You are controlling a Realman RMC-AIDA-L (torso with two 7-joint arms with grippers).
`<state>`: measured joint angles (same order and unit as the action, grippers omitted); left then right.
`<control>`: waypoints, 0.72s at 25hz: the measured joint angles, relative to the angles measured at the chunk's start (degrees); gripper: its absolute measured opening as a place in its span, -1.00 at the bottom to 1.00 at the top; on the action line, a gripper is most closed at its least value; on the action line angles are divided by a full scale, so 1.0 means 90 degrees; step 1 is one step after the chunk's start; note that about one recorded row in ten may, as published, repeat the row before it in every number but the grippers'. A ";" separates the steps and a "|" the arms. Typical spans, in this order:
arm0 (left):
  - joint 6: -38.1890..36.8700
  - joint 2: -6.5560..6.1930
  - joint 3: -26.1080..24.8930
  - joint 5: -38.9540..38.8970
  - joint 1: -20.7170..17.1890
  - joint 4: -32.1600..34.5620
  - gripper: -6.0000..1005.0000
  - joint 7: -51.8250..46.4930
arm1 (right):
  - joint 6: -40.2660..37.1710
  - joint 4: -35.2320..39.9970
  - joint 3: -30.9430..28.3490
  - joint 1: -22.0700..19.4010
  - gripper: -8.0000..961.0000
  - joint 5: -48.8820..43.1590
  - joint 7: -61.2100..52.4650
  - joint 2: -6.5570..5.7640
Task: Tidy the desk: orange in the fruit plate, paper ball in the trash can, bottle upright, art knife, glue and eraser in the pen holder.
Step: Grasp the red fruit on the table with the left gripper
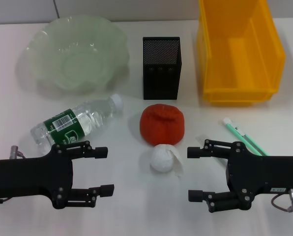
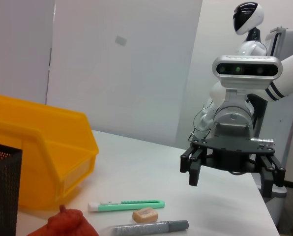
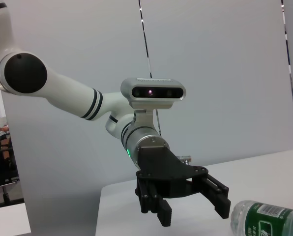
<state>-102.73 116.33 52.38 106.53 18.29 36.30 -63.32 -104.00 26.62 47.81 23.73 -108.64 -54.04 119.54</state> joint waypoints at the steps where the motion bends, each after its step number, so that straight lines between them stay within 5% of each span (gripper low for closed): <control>1: 0.0000 0.0001 0.0000 0.0000 0.0000 0.0000 0.59 0.0000 | 0.0002 0.0001 0.0000 0.0000 0.72 0.0001 0.0000 0.0002; 10: -0.0003 0.0012 0.0000 -0.0030 0.0009 0.0007 0.59 0.0002 | 0.0002 -0.0053 -0.0002 -0.0002 0.72 0.0001 0.0000 0.0004; 18: 0.0080 0.0211 -0.0075 -0.0065 0.0380 0.0342 0.59 -0.0108 | 0.0002 -0.0252 -0.0010 -0.0050 0.72 0.0001 0.0084 -0.0012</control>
<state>-102.01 118.23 51.71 105.94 21.71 39.38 -64.29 -103.98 24.35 47.72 23.28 -108.63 -53.29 119.43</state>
